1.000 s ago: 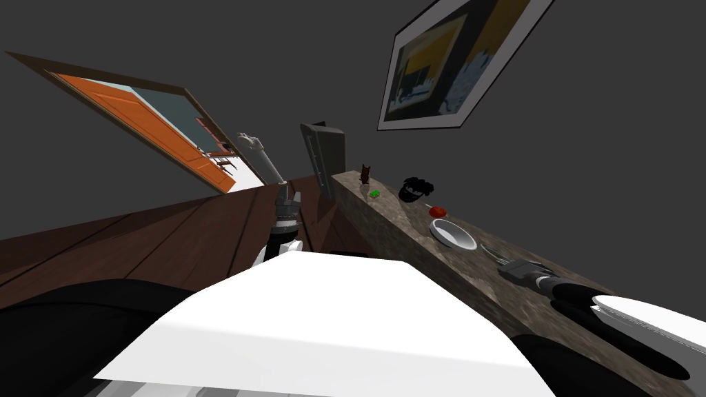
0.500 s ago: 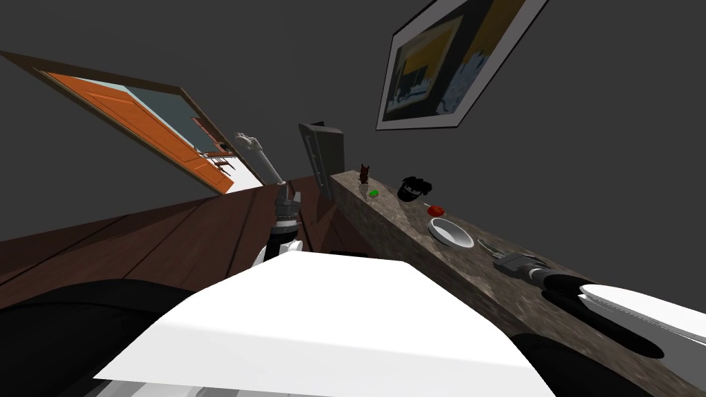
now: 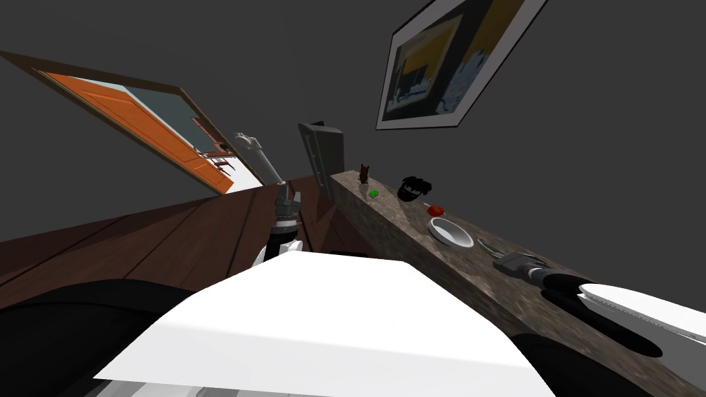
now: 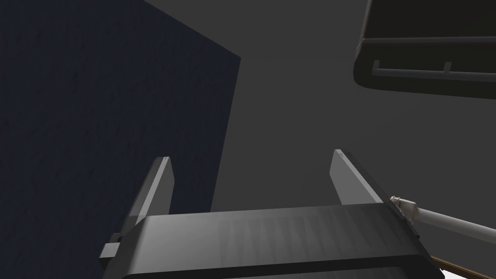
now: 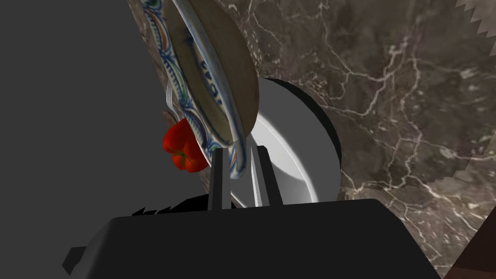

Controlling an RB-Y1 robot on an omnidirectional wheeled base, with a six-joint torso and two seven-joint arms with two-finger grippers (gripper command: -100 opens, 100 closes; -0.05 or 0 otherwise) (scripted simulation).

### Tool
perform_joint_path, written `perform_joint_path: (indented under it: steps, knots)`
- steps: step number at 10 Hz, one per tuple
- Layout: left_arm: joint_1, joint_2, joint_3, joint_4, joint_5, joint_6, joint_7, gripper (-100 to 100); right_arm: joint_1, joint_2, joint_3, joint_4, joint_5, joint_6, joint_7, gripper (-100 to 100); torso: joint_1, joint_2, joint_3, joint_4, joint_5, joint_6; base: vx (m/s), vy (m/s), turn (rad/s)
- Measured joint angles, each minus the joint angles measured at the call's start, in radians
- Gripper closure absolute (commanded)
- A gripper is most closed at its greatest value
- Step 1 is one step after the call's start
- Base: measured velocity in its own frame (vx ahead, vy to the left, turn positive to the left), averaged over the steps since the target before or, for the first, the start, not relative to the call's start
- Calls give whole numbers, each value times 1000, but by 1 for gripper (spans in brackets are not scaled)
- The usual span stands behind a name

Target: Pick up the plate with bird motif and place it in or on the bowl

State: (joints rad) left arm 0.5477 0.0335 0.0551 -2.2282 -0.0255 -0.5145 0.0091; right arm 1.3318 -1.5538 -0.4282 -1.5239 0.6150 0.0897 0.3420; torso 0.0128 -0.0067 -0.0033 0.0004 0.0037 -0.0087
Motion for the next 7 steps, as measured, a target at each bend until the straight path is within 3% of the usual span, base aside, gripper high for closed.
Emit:
perform_joint_path:
  steps: [3, 4, 5, 6, 7]
  knots:
    - [0, 0, 0, 0, 0, 0, 0, 0, 0, 1, 0, 1, 0, 0, 0, 100, 1, 0, 0, 0, 0, -1, -4, 3, 31]
    - [0, 0, 0, 0, 0, 0, 0, 0, -21, 0, -1, -7, 6, -11, -7, 100, 2, -2, -1, 0, 1, -4, -34, 15, 160]
    - [0, 0, 0, 0, 0, 0, 0, 0, -72, -22, 13, 4, 7, -34, -23, 100, 4, -3, -2, 0, 1, -6, -29, 7, 108]
    - [0, 0, 0, 0, 0, 0, 0, 0, -77, -28, 3, -5, 7, -43, -31, 100, 4, -2, -1, 0, 1, -3, -5, -3, -5]
    - [0, 0, 0, 0, 0, 0, 0, 0, -55, -26, -20, -21, 6, -42, -32, 100, 3, -1, 0, 0, 1, 0, -4, 9, 59]
